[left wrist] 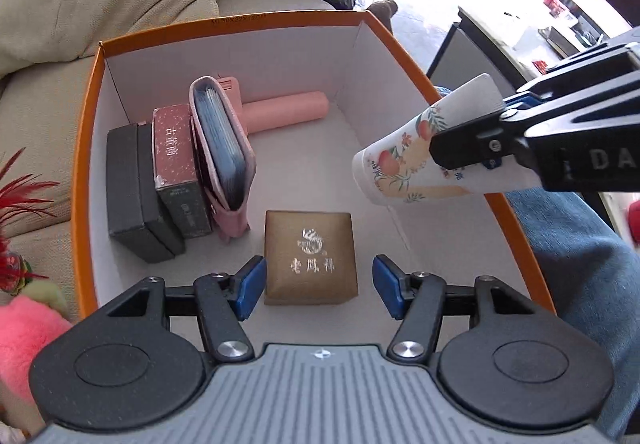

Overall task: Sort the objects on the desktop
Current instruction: 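Lower the brown box into the shoebox and open the left tool, then lower the lotion tube into the shoebox and open the right tool, then withdraw both tools from the shoebox toward the plush toys, then move the right tool to the orange bear plush keychain, then close the right tool on the orange bear plush and lift it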

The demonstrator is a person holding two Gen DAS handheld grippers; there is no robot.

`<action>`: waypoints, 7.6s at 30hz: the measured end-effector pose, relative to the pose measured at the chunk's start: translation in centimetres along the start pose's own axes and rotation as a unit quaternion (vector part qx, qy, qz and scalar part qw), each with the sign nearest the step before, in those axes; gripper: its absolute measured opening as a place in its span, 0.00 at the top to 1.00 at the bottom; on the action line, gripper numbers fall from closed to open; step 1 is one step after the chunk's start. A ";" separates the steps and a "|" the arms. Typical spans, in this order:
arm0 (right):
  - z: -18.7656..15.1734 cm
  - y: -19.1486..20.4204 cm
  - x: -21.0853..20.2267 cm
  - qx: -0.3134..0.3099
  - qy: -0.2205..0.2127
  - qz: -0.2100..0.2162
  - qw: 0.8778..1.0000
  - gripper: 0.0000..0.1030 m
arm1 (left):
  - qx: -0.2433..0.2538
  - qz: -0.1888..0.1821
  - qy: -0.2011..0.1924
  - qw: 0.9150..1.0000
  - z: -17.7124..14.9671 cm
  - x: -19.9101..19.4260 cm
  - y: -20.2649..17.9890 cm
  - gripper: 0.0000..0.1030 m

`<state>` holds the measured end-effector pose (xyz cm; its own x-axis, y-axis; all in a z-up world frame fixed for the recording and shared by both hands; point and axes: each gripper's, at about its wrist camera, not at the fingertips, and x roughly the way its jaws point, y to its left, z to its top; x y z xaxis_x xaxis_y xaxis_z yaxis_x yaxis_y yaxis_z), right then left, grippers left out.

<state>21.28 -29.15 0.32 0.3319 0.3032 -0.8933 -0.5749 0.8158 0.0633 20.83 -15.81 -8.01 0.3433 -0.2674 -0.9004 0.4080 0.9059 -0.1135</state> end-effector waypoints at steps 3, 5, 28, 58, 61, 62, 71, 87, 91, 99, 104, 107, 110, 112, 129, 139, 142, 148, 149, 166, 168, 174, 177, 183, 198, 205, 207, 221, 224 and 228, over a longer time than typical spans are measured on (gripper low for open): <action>-0.5 0.3 -0.5 -0.001 0.006 0.010 1.000 0.88 | 0.016 0.006 0.032 0.999 -0.6 -0.6 0.1 0.61; -0.8 0.5 -0.9 0.003 0.016 0.027 1.000 0.88 | 0.013 0.002 0.049 0.999 -0.9 -0.5 0.5 0.66; 1.4 0.8 3.8 -0.039 0.058 0.002 0.998 0.88 | -0.033 -0.032 0.024 0.999 2.6 4.6 1.4 0.75; 7.6 -0.2 7.9 -0.120 0.044 -0.047 0.991 0.89 | -0.062 -0.056 -0.021 0.996 -0.2 -1.2 5.1 0.75; 7.6 -0.2 7.9 -0.113 0.046 -0.056 0.991 0.87 | -0.068 -0.056 -0.018 0.996 -0.3 -1.3 5.4 0.75; 7.5 -0.3 7.8 -0.109 0.045 -0.056 0.991 0.87 | -0.067 -0.058 -0.019 0.996 -0.4 -1.4 5.3 0.75; 6.4 -0.1 7.4 -0.130 0.052 -0.068 0.988 0.89 | -0.071 -0.062 -0.027 0.995 -0.7 -2.2 5.4 0.74; 5.8 1.4 4.3 -0.204 0.020 -0.126 0.971 0.83 | -0.093 -0.031 -0.073 0.992 -2.3 -6.6 7.1 0.74; 4.5 3.0 1.8 -0.196 -0.014 -0.076 0.977 0.82 | -0.107 -0.010 -0.099 0.989 -3.3 -8.1 8.0 0.73; 1.7 5.7 7.7 -0.256 0.038 -0.058 0.964 0.53 | -0.139 0.003 -0.093 0.986 -4.3 -8.0 10.1 0.70; 2.7 4.5 11.1 -0.260 0.057 -0.018 0.964 0.48 | -0.146 -0.001 -0.088 0.985 -4.6 -7.7 11.0 0.69; 2.2 5.2 11.6 -0.308 0.046 -0.017 0.950 0.47 | -0.155 -0.012 -0.083 0.984 -4.6 -7.4 11.5 0.69; 1.9 5.7 11.5 -0.334 0.036 -0.008 0.942 0.48 | -0.157 -0.013 -0.082 0.984 -4.4 -7.2 11.5 0.69; 2.1 5.9 11.4 -0.326 0.041 -0.005 0.944 0.48 | -0.158 -0.011 -0.082 0.984 -4.4 -7.1 11.4 0.69; 1.7 5.6 9.1 -0.255 0.034 -0.023 0.966 0.43 | -0.158 0.005 -0.118 0.980 -6.7 -11.1 10.5 0.69; -0.8 6.5 3.6 -0.148 -0.035 -0.011 0.988 0.42 | -0.182 0.064 -0.154 0.969 -11.7 -15.3 12.3 0.69; -1.4 8.3 1.0 -0.125 -0.079 0.014 0.989 0.41 | -0.188 0.090 -0.166 0.964 -13.3 -16.5 13.0 0.69; -1.7 12.8 -1.4 -0.093 -0.138 0.074 0.983 0.32 | -0.219 0.116 -0.177 0.953 -16.2 -18.3 15.2 0.69; -1.9 13.7 -1.5 -0.092 -0.145 0.081 0.982 0.32 | -0.220 0.124 -0.177 0.951 -16.5 -18.5 15.4 0.69; 0.2 26.8 2.2 -0.085 -0.130 0.127 0.980 0.32 | -0.244 0.167 -0.133 0.946 -19.6 -20.0 22.0 0.69; 0.7 27.6 2.9 -0.093 -0.124 0.120 0.981 0.32 | -0.248 0.167 -0.129 0.945 -19.8 -20.1 23.2 0.69; 1.7 29.2 5.2 -0.118 -0.096 0.111 0.982 0.38 | -0.236 0.152 -0.104 0.954 -19.9 -18.8 25.2 0.69; 2.1 29.9 6.4 -0.127 -0.082 0.112 0.982 0.38 | -0.246 0.128 -0.089 0.957 -19.6 -17.7 26.1 0.69; 2.8 31.2 8.4 -0.143 -0.063 0.132 0.979 0.43 | -0.305 0.123 -0.050 0.943 -19.6 -15.8 28.1 0.69; 2.7 41.1 11.3 -0.340 -0.043 0.185 0.921 0.45 | -0.338 0.191 -0.046 0.921 -22.2 -17.3 29.6 0.69; 4.3 42.3 14.0 -0.334 0.008 0.179 0.925 0.45 | -0.355 0.187 -0.050 0.915 -23.5 -17.6 30.4 0.69; 4.7 42.3 14.9 -0.326 0.023 0.181 0.928 0.44 | -0.354 0.185 -0.054 0.915 -23.6 -17.9 30.4 0.69; 4.5 39.1 14.5 -0.279 0.041 0.157 0.946 0.49 | -0.351 0.182 -0.065 0.916 -25.7 -22.0 30.0 0.69; 4.6 36.3 13.1 -0.218 0.036 0.156 0.963 0.49 | -0.344 0.176 -0.066 0.920 -25.5 -21.9 29.5 0.69; 4.4 33.6 12.7 -0.182 0.027 0.107 0.977 0.46 | -0.333 0.170 -0.068 0.925 -24.8 -21.8 28.8 0.69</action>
<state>9.44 4.31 -6.94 0.1417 0.4128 -0.8997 -0.8579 0.5047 0.0964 4.09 24.22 -2.06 0.4775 0.0727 -0.8756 -0.3386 0.9348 -0.1070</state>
